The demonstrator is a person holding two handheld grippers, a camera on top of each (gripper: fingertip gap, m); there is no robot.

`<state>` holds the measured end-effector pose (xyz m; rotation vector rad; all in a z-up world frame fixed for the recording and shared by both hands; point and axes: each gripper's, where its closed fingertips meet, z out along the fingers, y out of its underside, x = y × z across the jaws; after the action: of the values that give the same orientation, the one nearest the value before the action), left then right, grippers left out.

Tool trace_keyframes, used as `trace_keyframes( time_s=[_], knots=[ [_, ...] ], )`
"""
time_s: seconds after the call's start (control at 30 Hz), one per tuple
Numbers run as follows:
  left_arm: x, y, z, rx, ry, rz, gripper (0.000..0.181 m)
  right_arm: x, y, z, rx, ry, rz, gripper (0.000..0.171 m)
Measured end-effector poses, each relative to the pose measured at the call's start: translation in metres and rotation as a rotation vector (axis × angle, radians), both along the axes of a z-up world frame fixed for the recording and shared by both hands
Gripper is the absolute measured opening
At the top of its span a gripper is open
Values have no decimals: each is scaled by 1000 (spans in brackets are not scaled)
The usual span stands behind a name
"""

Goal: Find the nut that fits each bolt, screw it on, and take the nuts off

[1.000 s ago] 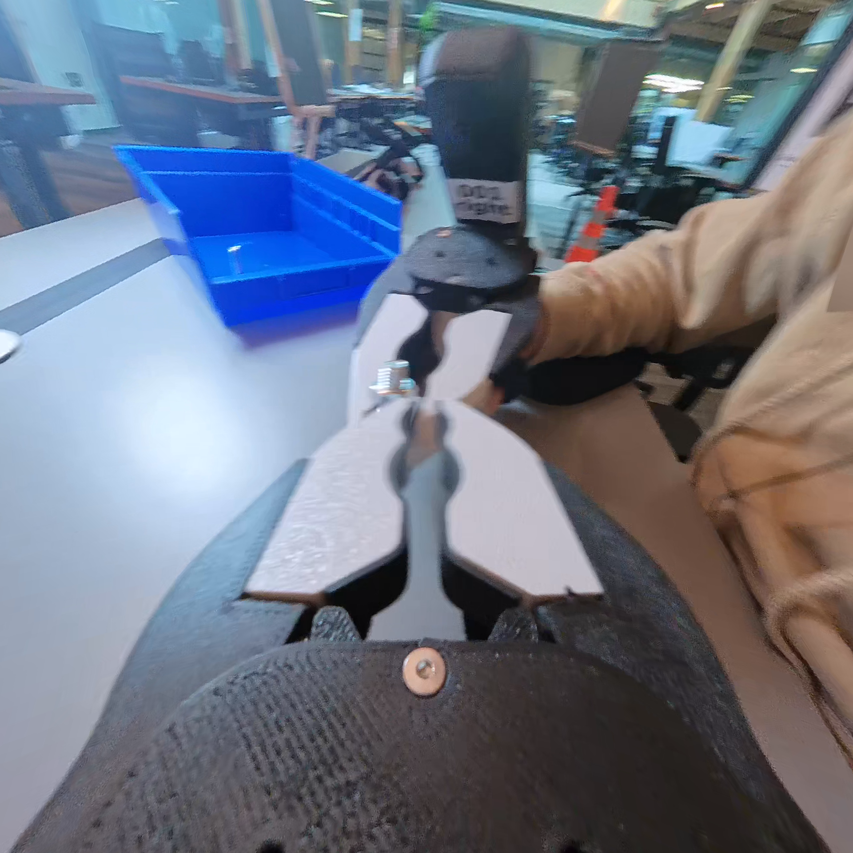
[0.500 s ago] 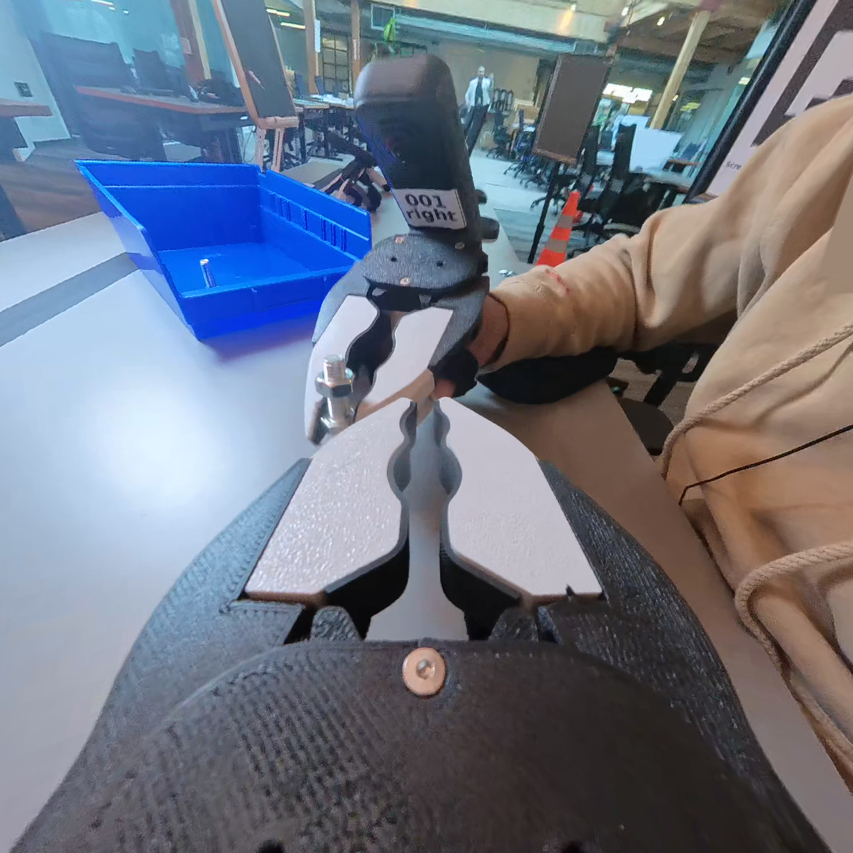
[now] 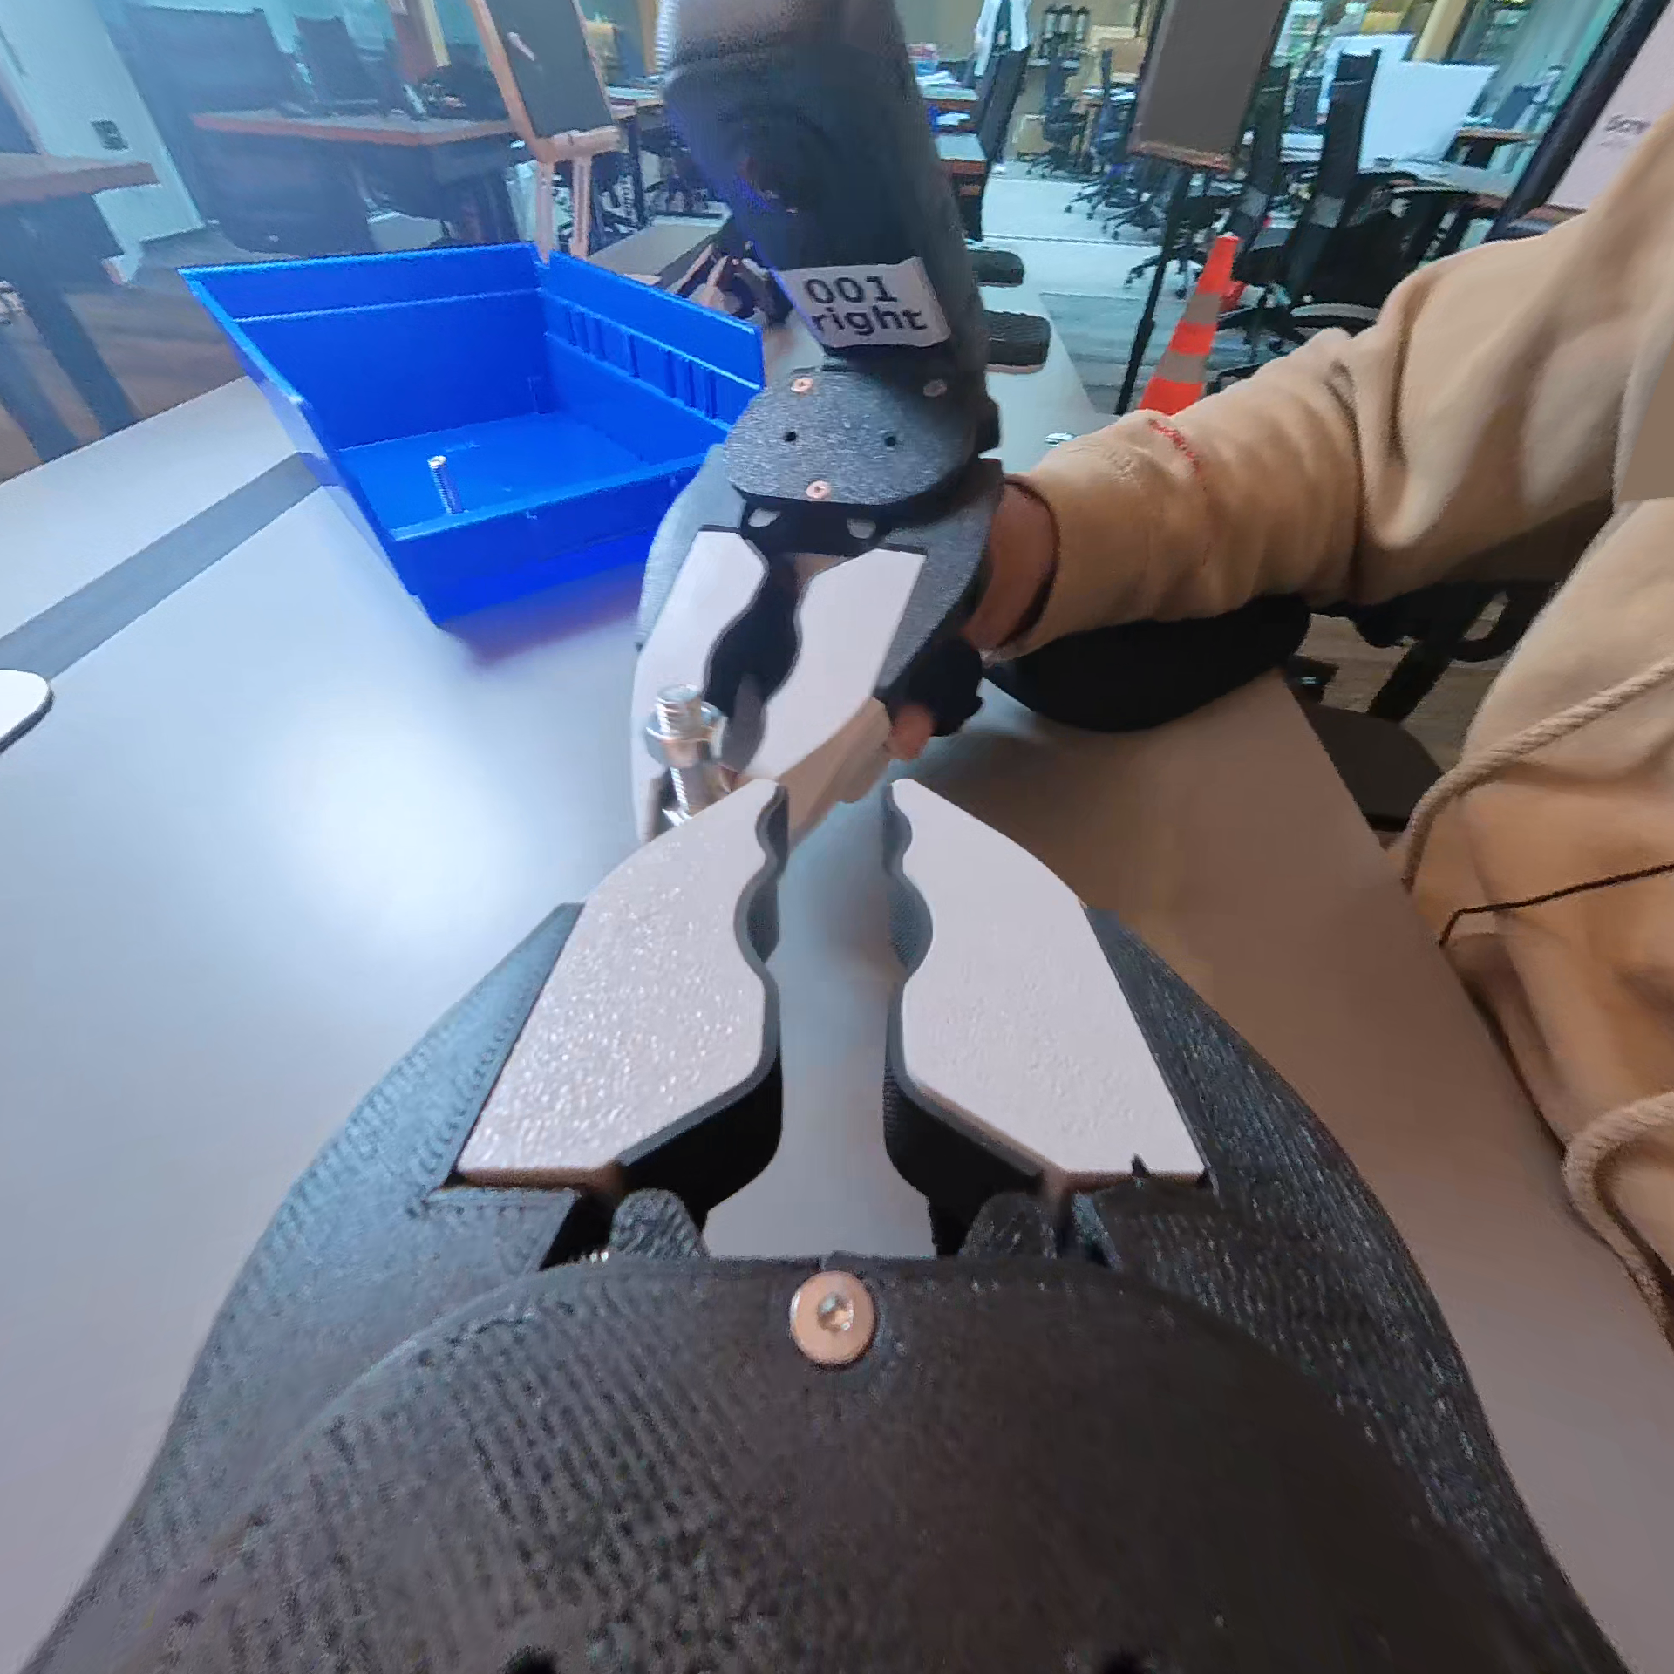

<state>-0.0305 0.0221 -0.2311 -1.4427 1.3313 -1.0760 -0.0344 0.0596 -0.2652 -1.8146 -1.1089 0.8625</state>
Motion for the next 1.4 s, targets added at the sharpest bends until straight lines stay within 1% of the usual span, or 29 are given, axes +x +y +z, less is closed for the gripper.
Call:
trace_keyframes(
  time_s=[0.1, 0.2, 0.23, 0.27, 0.3, 0.37, 0.53, 0.57, 0.63, 0.67, 0.7, 0.8, 0.93, 0.97, 1.0, 1.07, 1.1, 1.13, 1.23, 1.37, 1.4],
  knots=[
    [2, 10, -2, 10, -5, 64, 42, -9, -12, -4, -3, -26, 53, 18],
    [3, 5, -6, 14, 22, 41, 43, -11, -13, -6, -9, -39, 63, 18],
    [1, 1, -5, 11, 28, 9, 27, -8, -9, -8, -11, -44, 41, 18],
    [0, -9, -2, -13, 14, -60, 4, -4, -5, -9, -22, -39, 21, 18],
    [0, -10, -1, -30, 4, -57, 6, -1, -1, -8, -37, -33, 9, 18],
    [0, -5, -6, 2, 37, -26, 14, 1, 0, -7, -24, -38, 7, 18],
    [2, 12, -5, 15, 3, 72, 40, -12, -16, -11, -19, -60, 76, 18],
    [3, 10, -6, 14, 11, 63, 41, -13, -17, -11, -19, -60, 81, 18],
    [3, 5, -8, 11, 32, 40, 38, -12, -15, -12, -22, -64, 73, 18],
    [1, -2, -7, 8, 38, -10, 12, -9, -10, -13, -26, -64, 45, 18],
    [1, -7, -4, -9, 17, -38, 5, -5, -5, -13, -40, -57, 29, 18],
    [-1, 2, -4, 29, 28, 15, 14, 0, -1, -10, -36, -53, 12, 18],
    [1, 15, -4, 22, 2, 91, 41, -9, -12, -12, -35, -66, 60, 18],
    [2, 14, -6, 23, 9, 88, 44, -11, -15, -13, -33, -70, 71, 18],
    [4, 10, -8, 25, 18, 70, 44, -12, -16, -13, -32, -72, 78, 18],
    [5, 3, -9, 29, 35, 36, 34, -10, -14, -14, -35, -77, 67, 18],
    [3, -3, -8, 21, 39, -10, 9, -6, -8, -14, -38, -74, 37, 18],
    [2, -7, -5, -2, 21, -36, 6, -2, -3, -13, -53, -66, 14, 18],
    [0, 1, -3, 23, 15, 9, 14, 5, 3, -10, -43, -64, -7, 18],
    [2, 12, -5, 16, 1, 69, 38, -8, -15, -15, -31, -94, 76, 18],
    [3, 11, -8, 16, 12, 65, 40, -11, -19, -16, -25, -100, 91, 18]
  ],
)
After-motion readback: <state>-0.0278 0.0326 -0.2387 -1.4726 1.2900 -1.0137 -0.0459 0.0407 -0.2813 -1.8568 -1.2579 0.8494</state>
